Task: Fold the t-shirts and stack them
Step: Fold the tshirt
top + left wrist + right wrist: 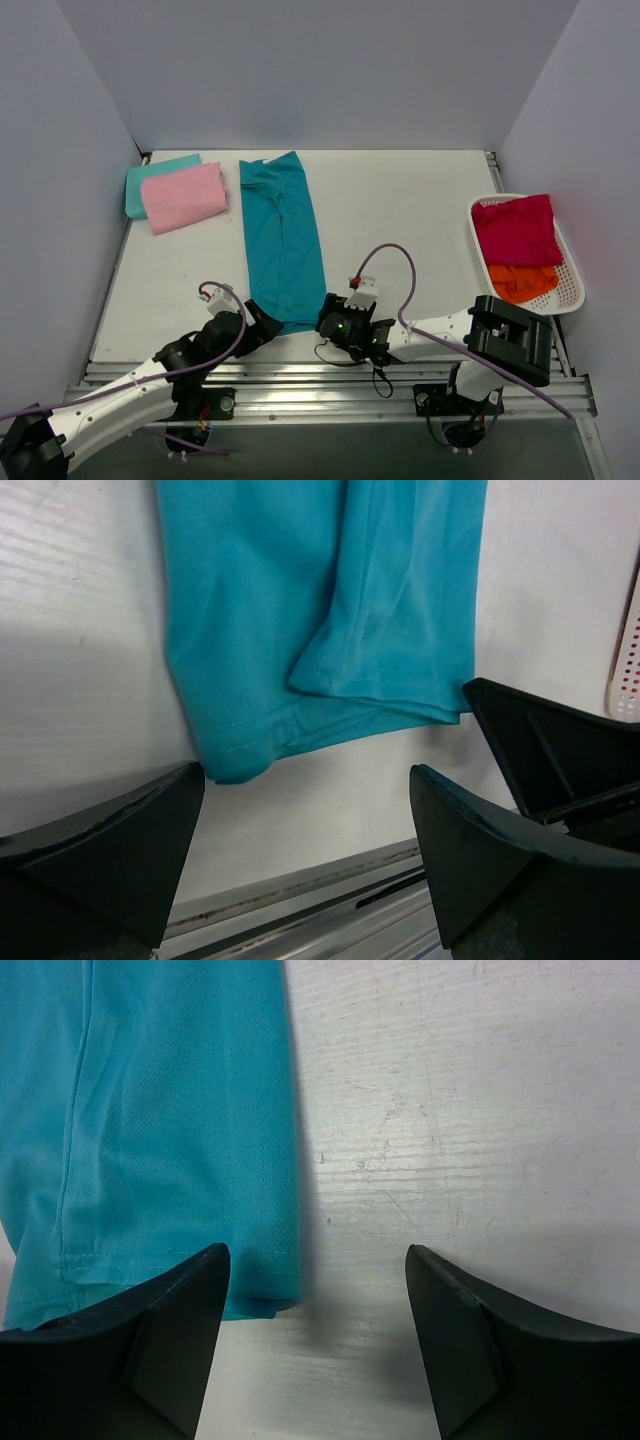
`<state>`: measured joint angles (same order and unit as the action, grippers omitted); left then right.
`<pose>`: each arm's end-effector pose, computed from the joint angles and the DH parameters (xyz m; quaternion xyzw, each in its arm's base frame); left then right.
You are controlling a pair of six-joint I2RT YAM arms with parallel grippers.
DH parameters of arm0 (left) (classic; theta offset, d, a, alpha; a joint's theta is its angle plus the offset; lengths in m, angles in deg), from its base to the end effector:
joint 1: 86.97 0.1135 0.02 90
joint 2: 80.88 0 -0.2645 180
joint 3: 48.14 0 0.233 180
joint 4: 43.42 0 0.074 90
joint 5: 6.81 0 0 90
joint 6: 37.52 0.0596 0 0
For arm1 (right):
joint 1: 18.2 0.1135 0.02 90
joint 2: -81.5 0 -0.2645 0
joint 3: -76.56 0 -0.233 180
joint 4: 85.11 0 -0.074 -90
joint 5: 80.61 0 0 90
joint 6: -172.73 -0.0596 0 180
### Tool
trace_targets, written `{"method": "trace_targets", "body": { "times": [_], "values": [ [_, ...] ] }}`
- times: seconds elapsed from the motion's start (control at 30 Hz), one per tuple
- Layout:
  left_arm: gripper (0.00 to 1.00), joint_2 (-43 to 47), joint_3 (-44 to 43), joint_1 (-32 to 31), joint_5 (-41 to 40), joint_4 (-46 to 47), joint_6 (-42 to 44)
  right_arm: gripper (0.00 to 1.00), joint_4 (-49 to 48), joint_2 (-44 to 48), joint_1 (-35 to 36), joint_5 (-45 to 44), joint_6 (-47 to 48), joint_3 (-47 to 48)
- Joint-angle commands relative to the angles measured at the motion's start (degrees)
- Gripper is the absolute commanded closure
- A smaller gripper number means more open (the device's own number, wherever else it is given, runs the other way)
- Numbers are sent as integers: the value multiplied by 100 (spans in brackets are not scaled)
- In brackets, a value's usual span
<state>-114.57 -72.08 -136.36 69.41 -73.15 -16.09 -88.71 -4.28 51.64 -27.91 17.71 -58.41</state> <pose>0.0963 -0.0905 0.1369 -0.2001 0.8768 -0.3071 0.3113 0.1283 0.2446 0.1519 0.1065 0.8537 0.2794 0.4263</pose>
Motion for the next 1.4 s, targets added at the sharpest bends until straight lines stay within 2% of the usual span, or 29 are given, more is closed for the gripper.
{"method": "trace_targets", "body": {
  "times": [0.0, 0.17, 0.3, 0.47, 0.5, 0.6, 0.93, 1.0, 1.07, 1.1, 1.13, 1.17, 1.2, 1.23, 1.27, 1.3, 1.37],
  "values": [
    [5, -549, 137, -167, -370, 425, -314, 35, 209, -105, 38, -102, -29, 100],
    [5, -876, 119, -238, -599, 646, -358, 42, 121, -246, 38, -58, 15, 144],
    [4, -771, 93, -264, -810, 400, -385, 44, 121, -255, 29, -67, 15, 136],
    [0, -516, 128, -265, -933, 93, -446, 51, 68, -317, 20, -76, 76, 162],
    [8, -507, 137, -265, -951, 66, -463, 52, 33, -343, 12, -76, 85, 171],
    [15, -533, 181, -265, -1004, 66, -490, 59, -98, -431, -23, -6, 155, 171],
    [28, -1034, 260, -265, -1109, 575, -464, 71, -222, -589, -120, 91, 279, 180],
    [41, -1191, 269, -265, -1135, 724, -437, 74, -239, -598, -146, 109, 296, 171],
    [69, -1289, 278, -265, -1153, 821, -472, 78, -257, -607, -181, 126, 305, 162],
    [74, -1341, 278, -265, -1162, 856, -472, 78, -266, -607, -190, 144, 314, 153],
    [76, -1446, 269, -265, -1179, 883, -472, 79, -274, -616, -199, 153, 331, 136],
    [77, -1499, 251, -265, -1206, 927, -464, 88, -275, -616, -208, 161, 331, 127],
    [78, -1604, 243, -265, -1223, 979, -455, 91, -283, -616, -243, 162, 331, 110],
    [78, -1666, 234, -265, -1241, 1023, -429, 100, -292, -624, -252, 179, 331, 75],
    [80, -1719, 208, -265, -1258, 1093, -411, 100, -301, -624, -269, 188, 323, 65],
    [88, -1824, 181, -265, -1276, 1120, -402, 100, -301, -624, -296, 179, 323, 48],
    [94, -1921, 111, -265, -1276, 1129, -358, 100, -257, -581, -296, 170, 288, -13]
  ]
}}
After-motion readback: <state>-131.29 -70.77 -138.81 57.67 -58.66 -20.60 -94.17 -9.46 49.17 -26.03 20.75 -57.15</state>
